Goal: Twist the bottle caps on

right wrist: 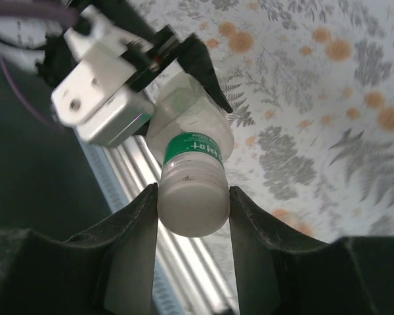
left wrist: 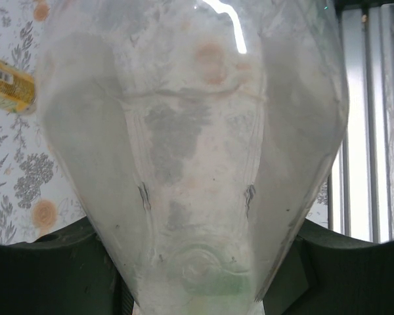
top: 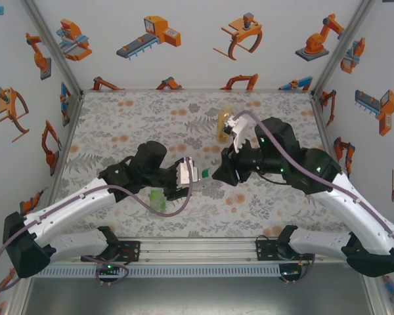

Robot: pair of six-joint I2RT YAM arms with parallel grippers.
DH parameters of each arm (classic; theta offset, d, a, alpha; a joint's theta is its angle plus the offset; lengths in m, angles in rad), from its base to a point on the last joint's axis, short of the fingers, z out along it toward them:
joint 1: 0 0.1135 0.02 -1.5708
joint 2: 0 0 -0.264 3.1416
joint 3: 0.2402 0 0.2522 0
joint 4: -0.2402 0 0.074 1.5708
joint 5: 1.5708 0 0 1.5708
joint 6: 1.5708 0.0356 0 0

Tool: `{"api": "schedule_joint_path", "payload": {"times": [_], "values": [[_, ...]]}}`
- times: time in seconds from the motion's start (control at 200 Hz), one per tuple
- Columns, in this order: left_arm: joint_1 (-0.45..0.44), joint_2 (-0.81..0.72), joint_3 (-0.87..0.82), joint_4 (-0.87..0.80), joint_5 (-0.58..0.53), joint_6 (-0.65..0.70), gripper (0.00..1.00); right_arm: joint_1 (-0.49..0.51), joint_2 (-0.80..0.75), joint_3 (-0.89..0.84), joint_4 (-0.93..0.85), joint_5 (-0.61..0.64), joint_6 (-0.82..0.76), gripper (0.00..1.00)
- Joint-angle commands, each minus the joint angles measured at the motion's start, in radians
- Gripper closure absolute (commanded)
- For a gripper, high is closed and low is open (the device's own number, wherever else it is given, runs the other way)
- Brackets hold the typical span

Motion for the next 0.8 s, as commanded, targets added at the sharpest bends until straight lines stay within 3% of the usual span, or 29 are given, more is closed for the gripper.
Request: {"api": "schedule_joint_path", "payload": {"times": [0.0, 0.245, 0.541, 0.611, 0.716, 0.796], "values": [[0.001, -0.017, -0.001, 0.093, -0.052, -0.008, 1.00, 0.005, -0.015, -0.032, 0.040, 0.183, 0.513, 1.00], [0.001, -0.005, -0.001, 0.121, -0.084, -0.018, 1.00, 0.005, -0.019, -0.084, 0.014, 0.217, 0.935, 1.00], [0.001, 0.001, 0.001, 0.119, -0.125, -0.020, 1.00, -0.001, -0.003, -0.073, 0.016, 0.234, 1.002, 1.00], [0.000, -0.006, -0.007, 0.125, -0.135, -0.021, 0.88, -0.005, 0.006, -0.063, 0.008, 0.234, 0.999, 1.00], [0.000, -0.022, -0.023, 0.138, -0.146, -0.030, 0.57, -0.009, 0.023, -0.048, 0.008, 0.239, 0.979, 1.00], [0.000, -0.040, -0.035, 0.147, -0.156, -0.036, 0.40, -0.009, 0.047, -0.031, 0.011, 0.242, 0.931, 1.00]]}}
